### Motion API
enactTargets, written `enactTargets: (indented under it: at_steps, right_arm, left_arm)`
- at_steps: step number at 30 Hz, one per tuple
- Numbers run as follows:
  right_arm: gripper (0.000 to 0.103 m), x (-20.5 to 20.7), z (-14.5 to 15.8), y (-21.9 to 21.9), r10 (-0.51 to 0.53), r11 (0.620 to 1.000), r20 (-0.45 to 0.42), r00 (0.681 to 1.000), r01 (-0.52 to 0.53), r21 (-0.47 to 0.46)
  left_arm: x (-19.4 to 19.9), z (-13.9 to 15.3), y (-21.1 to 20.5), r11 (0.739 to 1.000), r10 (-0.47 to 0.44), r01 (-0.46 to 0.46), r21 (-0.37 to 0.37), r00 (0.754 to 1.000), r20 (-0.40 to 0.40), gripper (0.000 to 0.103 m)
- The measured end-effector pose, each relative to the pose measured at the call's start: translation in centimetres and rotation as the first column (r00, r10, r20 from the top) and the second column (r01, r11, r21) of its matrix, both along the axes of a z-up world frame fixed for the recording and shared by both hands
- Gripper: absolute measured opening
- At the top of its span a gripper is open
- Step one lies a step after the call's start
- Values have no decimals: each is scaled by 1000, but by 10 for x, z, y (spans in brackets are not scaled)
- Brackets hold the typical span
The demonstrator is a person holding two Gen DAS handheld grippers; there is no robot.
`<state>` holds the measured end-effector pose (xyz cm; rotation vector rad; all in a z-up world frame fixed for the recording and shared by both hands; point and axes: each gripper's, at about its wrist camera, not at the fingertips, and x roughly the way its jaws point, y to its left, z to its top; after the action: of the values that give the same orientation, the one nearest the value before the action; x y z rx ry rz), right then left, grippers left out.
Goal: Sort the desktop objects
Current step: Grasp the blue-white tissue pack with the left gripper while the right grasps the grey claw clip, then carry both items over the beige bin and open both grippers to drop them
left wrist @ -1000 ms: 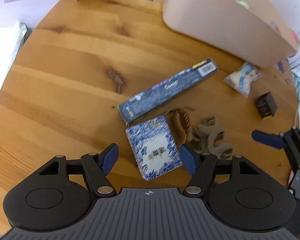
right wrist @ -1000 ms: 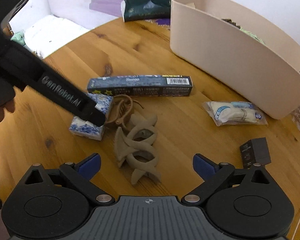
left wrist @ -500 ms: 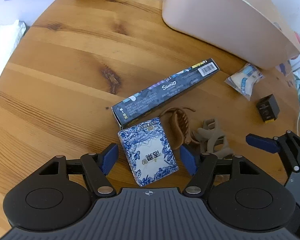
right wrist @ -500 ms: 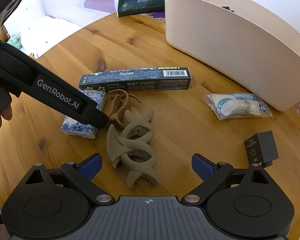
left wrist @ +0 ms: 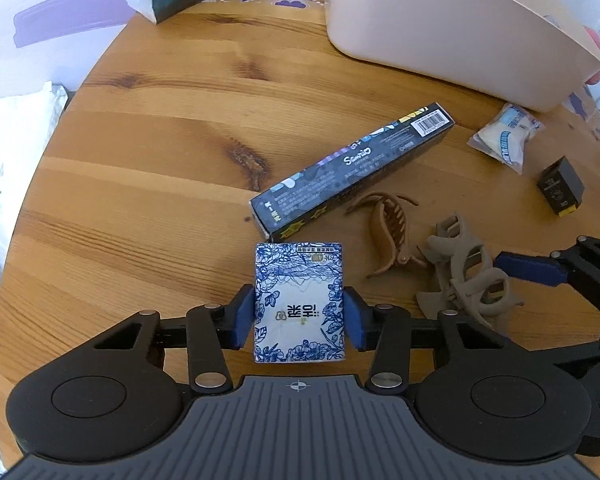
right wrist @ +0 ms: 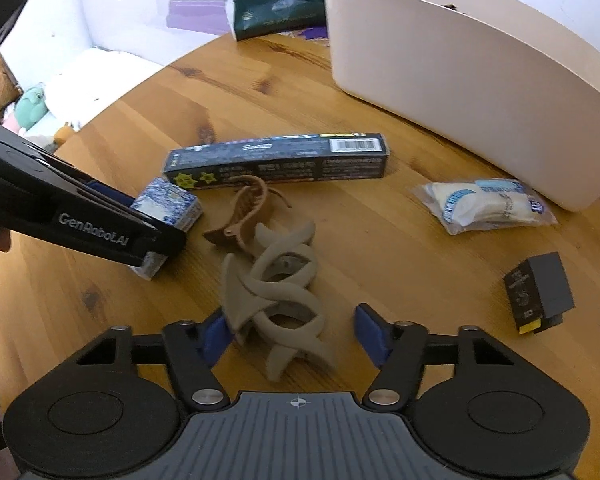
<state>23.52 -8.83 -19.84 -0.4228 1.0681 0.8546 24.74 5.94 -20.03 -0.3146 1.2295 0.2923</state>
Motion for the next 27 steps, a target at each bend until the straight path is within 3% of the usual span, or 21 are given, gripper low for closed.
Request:
enactTargets:
  at_steps: [3,15,27]
  right_arm:
    - [44,-3,2,2,11,1000,-12,1000,-11,10]
    - [44,-13,7,-14,-41,999,-25,999,41,30]
    - [44,-15,48,-56,-117,989,17,993,115,89]
  left_arm:
    - [-4,0,0,1000,4,-4,-2,1000,3,46]
    - [-24,4,18,1000,18,-18,-16,1000,2,46]
    - [-19,38,24,1000,-23,23,1,997,76,46]
